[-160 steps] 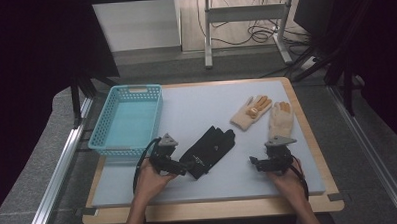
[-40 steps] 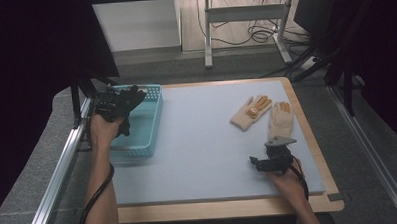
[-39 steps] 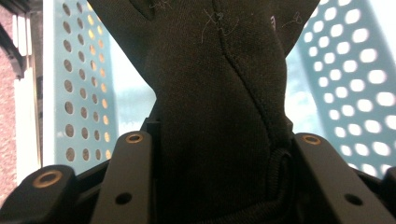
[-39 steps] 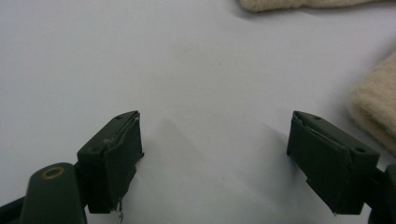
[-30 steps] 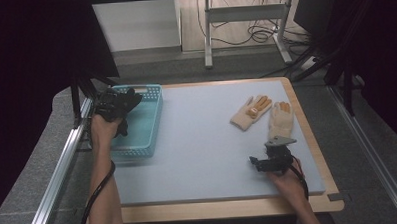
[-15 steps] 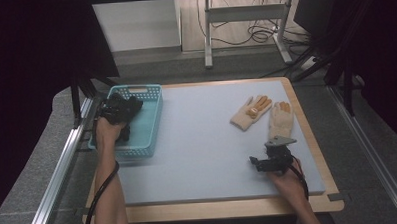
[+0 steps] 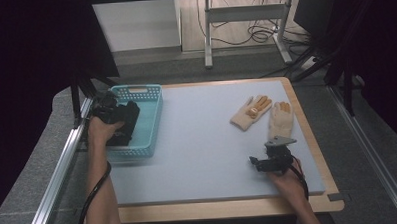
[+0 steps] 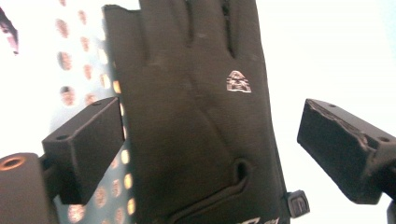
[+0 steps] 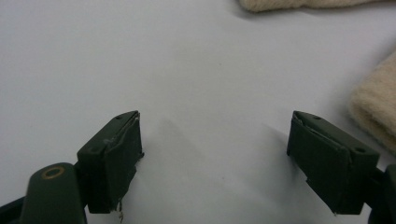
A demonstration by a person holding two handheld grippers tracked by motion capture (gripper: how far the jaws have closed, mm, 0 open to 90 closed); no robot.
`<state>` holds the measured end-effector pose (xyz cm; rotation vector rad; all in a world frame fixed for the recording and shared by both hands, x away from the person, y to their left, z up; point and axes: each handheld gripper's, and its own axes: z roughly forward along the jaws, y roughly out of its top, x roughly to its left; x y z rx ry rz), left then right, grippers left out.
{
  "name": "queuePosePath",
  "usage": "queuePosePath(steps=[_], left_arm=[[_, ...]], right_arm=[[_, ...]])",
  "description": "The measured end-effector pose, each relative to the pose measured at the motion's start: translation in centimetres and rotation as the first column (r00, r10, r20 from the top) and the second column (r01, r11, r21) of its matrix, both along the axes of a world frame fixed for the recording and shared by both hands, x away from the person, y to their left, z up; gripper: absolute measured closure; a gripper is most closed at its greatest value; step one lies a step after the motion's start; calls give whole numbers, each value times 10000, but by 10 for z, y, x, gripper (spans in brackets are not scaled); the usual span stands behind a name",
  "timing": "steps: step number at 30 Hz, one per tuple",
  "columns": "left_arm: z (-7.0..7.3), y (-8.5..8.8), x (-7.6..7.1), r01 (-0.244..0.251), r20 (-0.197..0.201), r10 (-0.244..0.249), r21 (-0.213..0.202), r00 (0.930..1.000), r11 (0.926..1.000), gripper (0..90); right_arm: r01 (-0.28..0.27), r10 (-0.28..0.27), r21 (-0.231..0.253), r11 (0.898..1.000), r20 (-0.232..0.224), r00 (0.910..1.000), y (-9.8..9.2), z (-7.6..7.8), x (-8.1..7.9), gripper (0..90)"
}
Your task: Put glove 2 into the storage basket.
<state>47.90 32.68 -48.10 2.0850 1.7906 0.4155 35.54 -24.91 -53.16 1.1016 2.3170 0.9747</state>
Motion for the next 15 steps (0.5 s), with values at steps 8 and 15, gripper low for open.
queuePosePath(steps=[8,15], left_arm=[[9,-1,-8,120,621,-100,-326,9980,9994,114],[13,-6,-14,718,1306,-565,-1161,9898,9906,59]], right_arm=[[2,-2,-1,10000,0,10000,0,0,0,176],[0,0,-1,10000,4,10000,0,0,0,176]])
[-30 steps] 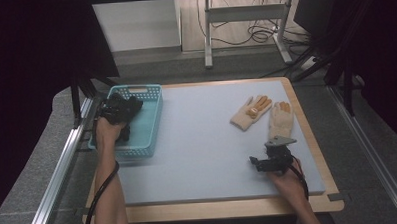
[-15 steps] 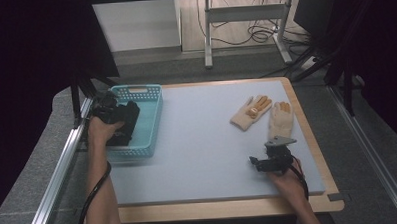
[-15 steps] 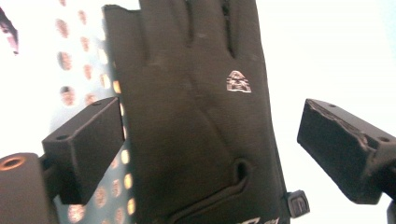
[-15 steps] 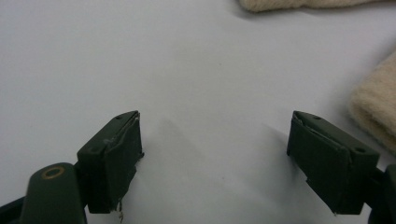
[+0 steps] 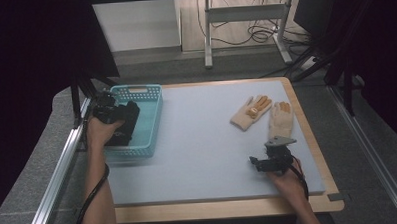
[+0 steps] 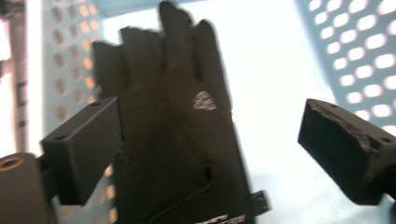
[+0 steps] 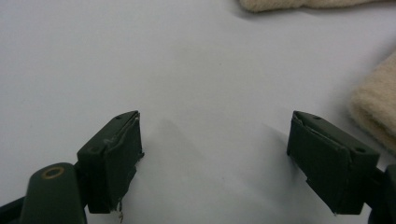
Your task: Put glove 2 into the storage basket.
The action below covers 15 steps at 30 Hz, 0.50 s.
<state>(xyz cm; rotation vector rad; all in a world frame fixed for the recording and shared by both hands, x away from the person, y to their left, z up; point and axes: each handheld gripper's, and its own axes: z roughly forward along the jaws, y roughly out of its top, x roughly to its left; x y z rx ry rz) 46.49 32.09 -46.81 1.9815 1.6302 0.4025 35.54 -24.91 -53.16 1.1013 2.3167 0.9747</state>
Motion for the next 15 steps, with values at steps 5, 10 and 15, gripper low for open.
queuePosePath(steps=[5,10,15], left_arm=[[15,-14,-8,660,594,-631,-489,9962,9966,25],[24,-31,-15,1167,942,-1126,-390,9892,9924,19],[31,-50,-23,1711,1312,-1635,-486,9778,9841,17]], right_arm=[[1,-1,-5,10000,2,10000,0,0,0,176],[0,0,-7,10000,4,10000,0,0,0,176],[-1,1,-10,10000,1,10000,0,0,0,176]])
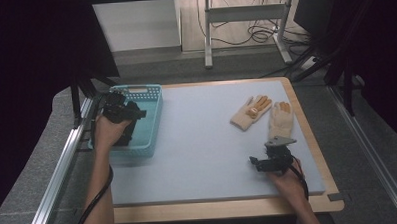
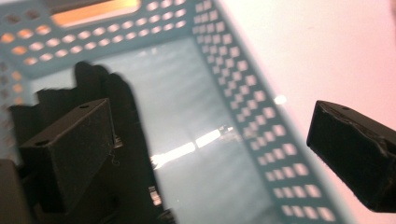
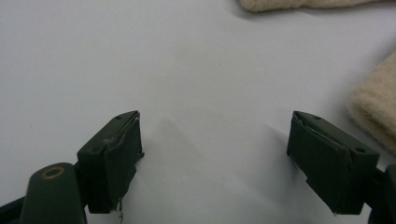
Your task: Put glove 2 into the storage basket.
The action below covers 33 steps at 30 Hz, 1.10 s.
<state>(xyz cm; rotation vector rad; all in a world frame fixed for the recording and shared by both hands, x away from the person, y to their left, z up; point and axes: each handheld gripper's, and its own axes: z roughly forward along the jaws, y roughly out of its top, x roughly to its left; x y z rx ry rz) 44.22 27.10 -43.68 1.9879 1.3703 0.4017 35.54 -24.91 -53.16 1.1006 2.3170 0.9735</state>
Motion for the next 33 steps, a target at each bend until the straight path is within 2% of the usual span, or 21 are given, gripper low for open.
queuePosePath(steps=[1,2,7,8,10,11,13,14,15,16,21,24,27,29,30,32,33], left_arm=[[0,0,0,0,0,0,0,10000,10000,15],[2,-8,-4,270,130,-269,-15,9996,9996,14],[5,-24,-11,692,463,-696,99,9965,9976,3],[6,-31,-15,910,606,-917,135,9939,9958,0],[6,-36,-18,1021,688,-1025,89,9924,9947,0],[7,-44,-23,1306,793,-1307,68,9882,9914,0],[7,-48,-26,1407,860,-1411,115,9862,9900,0],[7,-52,-29,1499,930,-1509,184,9842,9885,0],[8,-60,-34,1732,1058,-1740,172,9790,9847,0],[8,-60,-34,1732,1058,-1740,172,9790,9847,0],[8,-79,-49,2298,1384,-2315,283,9629,9728,0],[6,-89,-59,2532,1633,-2531,209,9535,9672,0],[1,-97,-69,2788,1801,-2768,142,9439,9602,0],[-4,-101,-76,2898,1827,-2885,202,9399,9569,0],[-9,-104,-82,3043,1847,-3025,197,9351,9524,0],[-12,-106,-86,3085,1835,-3063,173,9341,9511,0],[-18,-110,-93,3169,1845,-3146,176,9311,9483,0]], right_arm=[[0,0,0,10000,0,10000,0,0,0,176],[-1,1,-1,10000,1,10000,0,0,0,176],[-1,1,1,10000,-1,10000,0,0,0,176],[3,-3,3,10000,-2,10000,0,0,0,176],[2,-2,0,10000,-2,10000,0,0,0,176],[1,-1,2,10000,-3,10000,0,0,0,176],[3,-3,3,10000,-4,10000,0,0,0,176],[2,-2,2,10000,-7,10000,0,0,0,176],[10,-10,10,10000,-3,10000,0,0,0,176],[10,-10,10,10000,-3,10000,0,0,0,176],[4,-4,5,10000,-6,10000,0,0,0,176],[4,-4,8,10000,-5,10000,0,0,0,176],[2,-2,7,10000,-7,10000,0,0,0,176],[0,0,6,10000,-6,10000,0,0,0,176],[-4,4,2,10000,5,10000,0,0,0,176],[-6,6,7,10000,2,10000,0,0,0,176],[6,-6,9,10000,-5,10000,0,0,0,176]])
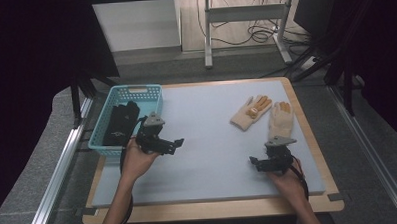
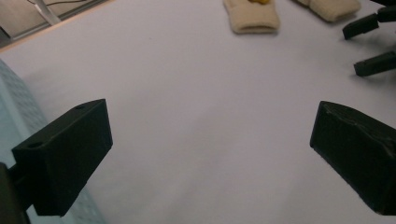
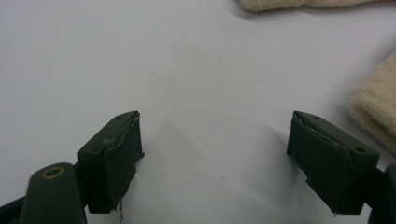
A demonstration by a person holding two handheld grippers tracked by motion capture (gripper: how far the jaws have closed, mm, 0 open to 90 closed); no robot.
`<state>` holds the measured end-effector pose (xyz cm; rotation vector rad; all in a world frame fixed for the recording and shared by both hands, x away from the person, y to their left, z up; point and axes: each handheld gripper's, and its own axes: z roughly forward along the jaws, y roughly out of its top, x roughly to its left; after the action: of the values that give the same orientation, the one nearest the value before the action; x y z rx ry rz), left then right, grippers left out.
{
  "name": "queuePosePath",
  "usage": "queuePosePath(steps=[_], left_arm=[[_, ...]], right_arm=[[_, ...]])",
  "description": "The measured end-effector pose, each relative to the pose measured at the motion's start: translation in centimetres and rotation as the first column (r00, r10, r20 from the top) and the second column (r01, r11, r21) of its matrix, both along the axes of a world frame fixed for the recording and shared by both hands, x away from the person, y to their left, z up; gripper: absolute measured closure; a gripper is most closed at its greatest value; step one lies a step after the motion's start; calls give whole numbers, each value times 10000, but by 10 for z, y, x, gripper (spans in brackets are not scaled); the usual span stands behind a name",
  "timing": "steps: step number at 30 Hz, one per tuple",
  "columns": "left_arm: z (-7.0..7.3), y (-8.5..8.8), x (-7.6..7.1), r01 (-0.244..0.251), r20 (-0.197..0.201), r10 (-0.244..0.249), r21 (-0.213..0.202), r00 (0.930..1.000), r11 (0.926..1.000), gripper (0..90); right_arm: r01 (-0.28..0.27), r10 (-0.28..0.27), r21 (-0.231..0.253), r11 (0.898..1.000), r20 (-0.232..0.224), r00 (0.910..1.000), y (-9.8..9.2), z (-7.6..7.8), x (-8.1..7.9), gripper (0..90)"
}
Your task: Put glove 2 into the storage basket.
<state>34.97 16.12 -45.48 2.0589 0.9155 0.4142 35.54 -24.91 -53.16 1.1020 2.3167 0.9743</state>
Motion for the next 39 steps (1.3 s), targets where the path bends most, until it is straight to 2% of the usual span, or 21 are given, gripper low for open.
queuePosePath(steps=[1,8,11,12,15,16,17,18,19,22,28,31,37,39], left_arm=[[0,0,0,0,0,0,0,10000,10000,0],[-26,-14,-23,238,188,-238,36,9995,9997,11],[-38,-18,-30,260,96,-260,-24,9996,9997,5],[-46,-20,-33,163,-7,-163,-116,9999,9998,0],[-54,-20,-34,150,-105,-152,-164,9998,9998,0],[-57,-20,-35,96,-145,-98,-111,9998,9999,0],[-62,-20,-35,96,-228,-90,250,9997,9996,0],[-62,-20,-35,96,-228,-90,250,9997,9996,0],[-67,-20,-36,-28,-228,40,556,9997,9984,0],[-75,-20,-37,-67,-420,93,618,9991,9981,0],[-86,-19,-39,-286,-592,346,990,9976,9947,0],[-93,-18,-39,-336,-830,442,1254,9956,9915,0],[-95,-17,-36,-398,-1208,513,963,9913,9946,3],[-95,-16,-36,-387,-1207,505,984,9914,9944,3]], right_arm=[[0,0,0,10000,0,10000,0,0,0,176],[-7,7,-5,10000,4,10000,0,0,0,176],[-8,8,-5,10000,7,10000,0,0,0,176],[-8,8,-3,10000,7,10000,0,0,0,176],[-11,11,-2,10000,8,10000,0,0,0,176],[-9,9,-1,10000,6,10000,0,0,0,176],[-10,10,1,10000,6,10000,0,0,0,176],[-10,10,1,10000,6,10000,0,0,0,176],[-11,11,2,10000,5,10000,0,0,0,176],[-14,14,2,10000,5,10000,0,0,0,176],[-16,16,1,10000,8,10000,0,0,0,175],[-22,22,16,10000,-9,10000,0,0,0,174],[-26,26,39,10000,-35,10000,0,0,0,173],[-33,33,37,10000,-20,10000,0,0,0,174]])
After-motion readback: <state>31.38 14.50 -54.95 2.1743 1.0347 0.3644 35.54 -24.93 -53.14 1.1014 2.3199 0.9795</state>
